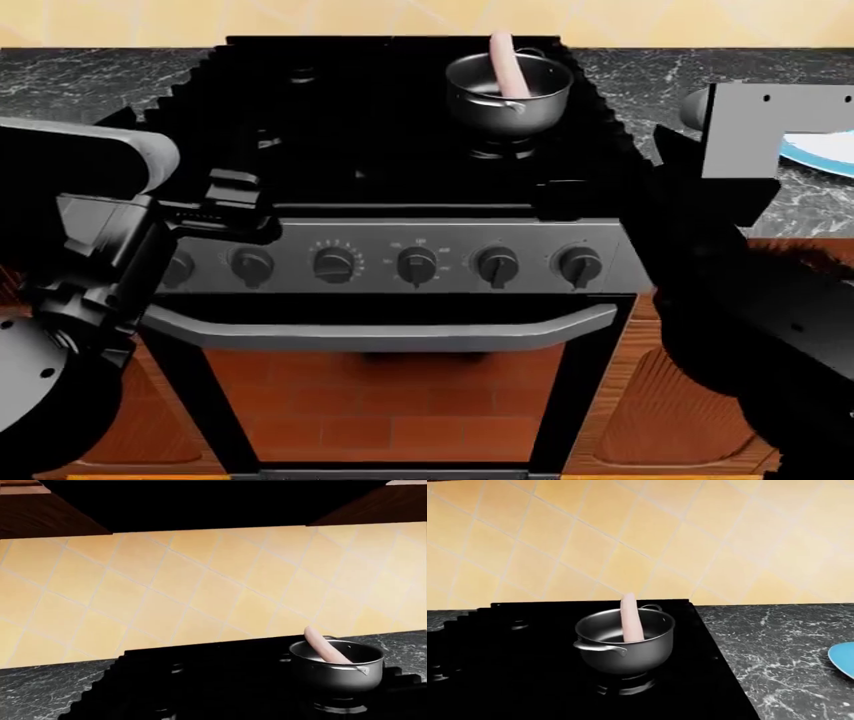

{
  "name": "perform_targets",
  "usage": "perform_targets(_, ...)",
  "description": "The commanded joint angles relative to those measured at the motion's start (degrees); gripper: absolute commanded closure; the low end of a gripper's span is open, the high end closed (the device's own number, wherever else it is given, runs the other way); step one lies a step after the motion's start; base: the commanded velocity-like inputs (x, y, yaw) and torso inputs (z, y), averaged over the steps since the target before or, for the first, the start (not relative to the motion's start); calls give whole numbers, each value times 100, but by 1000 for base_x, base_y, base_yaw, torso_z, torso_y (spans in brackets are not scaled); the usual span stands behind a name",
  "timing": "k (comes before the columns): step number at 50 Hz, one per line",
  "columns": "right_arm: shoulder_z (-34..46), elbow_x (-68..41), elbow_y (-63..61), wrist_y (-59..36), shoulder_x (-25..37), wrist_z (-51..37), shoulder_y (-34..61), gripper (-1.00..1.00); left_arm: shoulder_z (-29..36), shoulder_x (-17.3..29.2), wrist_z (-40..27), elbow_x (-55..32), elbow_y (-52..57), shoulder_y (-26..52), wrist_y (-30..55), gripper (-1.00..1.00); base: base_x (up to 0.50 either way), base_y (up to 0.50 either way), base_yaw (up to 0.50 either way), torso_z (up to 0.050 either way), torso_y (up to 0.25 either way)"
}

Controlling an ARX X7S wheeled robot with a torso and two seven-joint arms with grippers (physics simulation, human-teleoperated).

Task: Frozen meat rests on a plate on the counter. Retrieve the meat and place it in a pot on a burner. Then turn the burner on.

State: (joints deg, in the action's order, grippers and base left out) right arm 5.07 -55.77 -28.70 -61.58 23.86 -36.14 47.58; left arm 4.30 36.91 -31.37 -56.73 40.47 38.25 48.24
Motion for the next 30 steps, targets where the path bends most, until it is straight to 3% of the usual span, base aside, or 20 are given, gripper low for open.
perform_targets(1, -121, -55, -369, 92, -13, -228, -347, -100, -48, 58, -34, -38, 111, -68, -26, -100, 0, 0, 0, -50, 0)
perform_targets(30, -148, 263, -568, 635, 68, -162, -1070, -100, -34, 54, -119, 66, 218, -276, -163, -100, 0, 0, 0, -50, 0)
